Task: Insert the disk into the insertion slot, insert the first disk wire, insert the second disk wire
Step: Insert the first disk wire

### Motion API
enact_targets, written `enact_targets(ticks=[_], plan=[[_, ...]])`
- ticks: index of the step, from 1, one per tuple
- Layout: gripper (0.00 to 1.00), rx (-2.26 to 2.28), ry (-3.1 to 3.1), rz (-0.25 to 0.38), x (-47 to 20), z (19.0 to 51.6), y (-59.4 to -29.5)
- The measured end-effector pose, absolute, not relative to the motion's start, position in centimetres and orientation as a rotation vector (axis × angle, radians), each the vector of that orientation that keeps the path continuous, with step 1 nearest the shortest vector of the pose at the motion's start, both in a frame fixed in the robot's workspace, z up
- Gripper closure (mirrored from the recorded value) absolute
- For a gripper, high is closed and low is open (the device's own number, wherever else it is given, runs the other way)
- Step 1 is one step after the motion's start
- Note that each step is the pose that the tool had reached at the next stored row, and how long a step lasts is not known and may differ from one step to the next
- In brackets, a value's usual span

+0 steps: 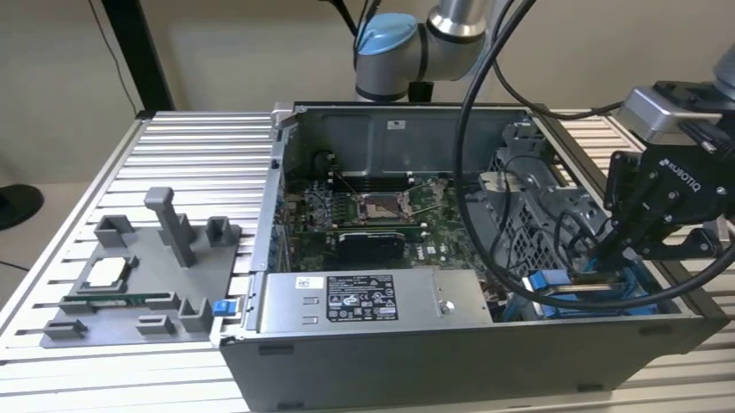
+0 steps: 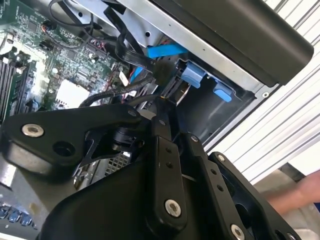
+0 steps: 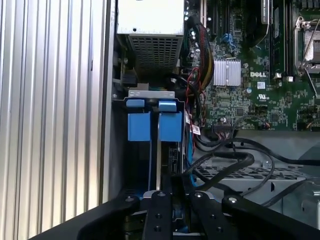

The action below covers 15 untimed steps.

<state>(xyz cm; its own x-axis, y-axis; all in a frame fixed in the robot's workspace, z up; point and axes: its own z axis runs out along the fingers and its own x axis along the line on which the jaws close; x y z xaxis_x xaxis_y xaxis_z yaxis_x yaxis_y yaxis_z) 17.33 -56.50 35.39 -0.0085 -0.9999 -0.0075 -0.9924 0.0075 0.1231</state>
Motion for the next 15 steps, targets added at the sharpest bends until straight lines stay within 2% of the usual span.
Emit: enact_targets(ticks=[15], plan=[[1.00,2.159,-2.175,-0.132,17.68,34.68,-56.40]])
